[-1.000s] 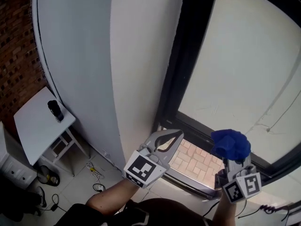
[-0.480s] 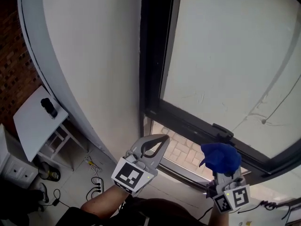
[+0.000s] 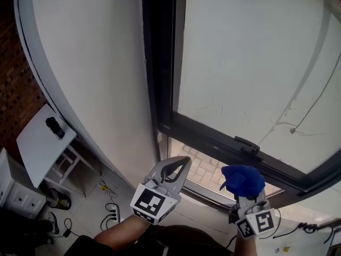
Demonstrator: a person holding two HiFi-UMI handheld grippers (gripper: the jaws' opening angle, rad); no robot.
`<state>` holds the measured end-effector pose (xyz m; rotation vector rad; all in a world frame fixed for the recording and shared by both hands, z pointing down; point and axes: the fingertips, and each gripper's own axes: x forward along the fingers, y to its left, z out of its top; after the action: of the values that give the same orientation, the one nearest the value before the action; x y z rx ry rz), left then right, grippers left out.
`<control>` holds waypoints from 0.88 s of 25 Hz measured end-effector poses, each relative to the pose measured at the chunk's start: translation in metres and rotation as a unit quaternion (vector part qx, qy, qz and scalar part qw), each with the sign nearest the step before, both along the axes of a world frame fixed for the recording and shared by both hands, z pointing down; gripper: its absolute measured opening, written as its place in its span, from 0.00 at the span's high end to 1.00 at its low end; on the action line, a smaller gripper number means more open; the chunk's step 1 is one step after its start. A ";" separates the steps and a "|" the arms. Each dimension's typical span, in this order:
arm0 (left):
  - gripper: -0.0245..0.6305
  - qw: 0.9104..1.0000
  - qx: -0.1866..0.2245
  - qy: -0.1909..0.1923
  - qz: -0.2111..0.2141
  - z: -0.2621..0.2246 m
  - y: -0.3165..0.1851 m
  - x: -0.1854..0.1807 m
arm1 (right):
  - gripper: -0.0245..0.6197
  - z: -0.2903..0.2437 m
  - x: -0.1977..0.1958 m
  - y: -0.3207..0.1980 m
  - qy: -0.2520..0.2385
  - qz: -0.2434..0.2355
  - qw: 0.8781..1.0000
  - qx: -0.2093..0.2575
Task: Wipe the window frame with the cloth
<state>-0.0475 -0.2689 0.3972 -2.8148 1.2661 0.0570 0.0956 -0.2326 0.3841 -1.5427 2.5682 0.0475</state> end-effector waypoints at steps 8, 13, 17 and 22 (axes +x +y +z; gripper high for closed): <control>0.97 1.000 -0.021 -0.010 0.005 0.009 0.003 -0.003 | 0.88 -0.001 -0.002 -0.001 0.002 0.008 1.000 0.003; 0.97 1.000 -0.015 -0.015 0.015 0.013 0.007 -0.003 | 0.88 0.001 -0.004 0.000 0.002 0.010 1.000 0.002; 0.97 1.000 -0.017 -0.018 0.012 0.017 0.007 -0.003 | 0.88 0.000 -0.001 0.000 0.008 0.020 1.000 0.004; 0.97 0.999 -0.020 -0.023 0.013 0.019 0.002 0.009 | 0.88 -0.005 0.020 0.002 0.003 0.059 0.998 0.008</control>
<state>-0.0387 -0.2673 0.4160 -2.8495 1.2347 -0.0331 0.1159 -0.2309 0.3790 -1.6888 2.4725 0.0855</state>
